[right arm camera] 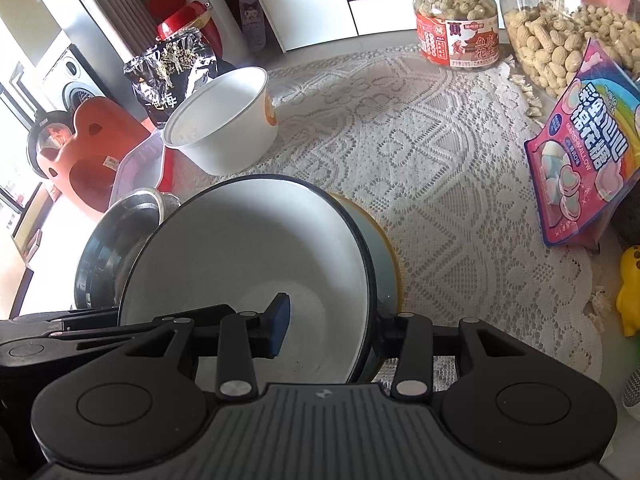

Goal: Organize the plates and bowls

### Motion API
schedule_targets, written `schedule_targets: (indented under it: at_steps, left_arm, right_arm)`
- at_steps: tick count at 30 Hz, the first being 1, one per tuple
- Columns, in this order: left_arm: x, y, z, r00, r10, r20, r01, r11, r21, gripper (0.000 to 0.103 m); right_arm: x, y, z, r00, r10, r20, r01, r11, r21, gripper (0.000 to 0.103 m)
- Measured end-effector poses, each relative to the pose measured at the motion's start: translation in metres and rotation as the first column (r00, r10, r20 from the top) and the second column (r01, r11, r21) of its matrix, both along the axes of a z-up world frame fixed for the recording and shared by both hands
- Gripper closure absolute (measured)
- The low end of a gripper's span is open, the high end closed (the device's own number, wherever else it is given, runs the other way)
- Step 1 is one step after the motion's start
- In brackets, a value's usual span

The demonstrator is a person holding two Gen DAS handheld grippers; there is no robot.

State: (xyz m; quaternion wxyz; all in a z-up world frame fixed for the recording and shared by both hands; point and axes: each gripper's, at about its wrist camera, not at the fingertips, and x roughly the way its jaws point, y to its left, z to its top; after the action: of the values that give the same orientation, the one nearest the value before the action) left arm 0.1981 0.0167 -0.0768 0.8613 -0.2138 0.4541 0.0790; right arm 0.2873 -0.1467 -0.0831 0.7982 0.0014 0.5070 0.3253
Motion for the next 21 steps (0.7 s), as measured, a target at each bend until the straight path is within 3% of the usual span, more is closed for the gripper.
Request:
schedule_targets:
  at_steps: [14,21]
  left_arm:
    - [-0.004,0.005,0.006,0.999,0.027,0.034,-0.027,0.999,0.021,0.079]
    - [-0.015,0.013,0.027,0.988,0.061,0.142,-0.072,0.995,0.07,0.081]
  right_arm:
    - [0.0,-0.004,0.005,0.999,-0.016,0.028,0.016,1.0,0.011,0.062]
    - [-0.004,-0.006,0.016,0.994,-0.027,0.111,0.026,1.0,0.013,0.061]
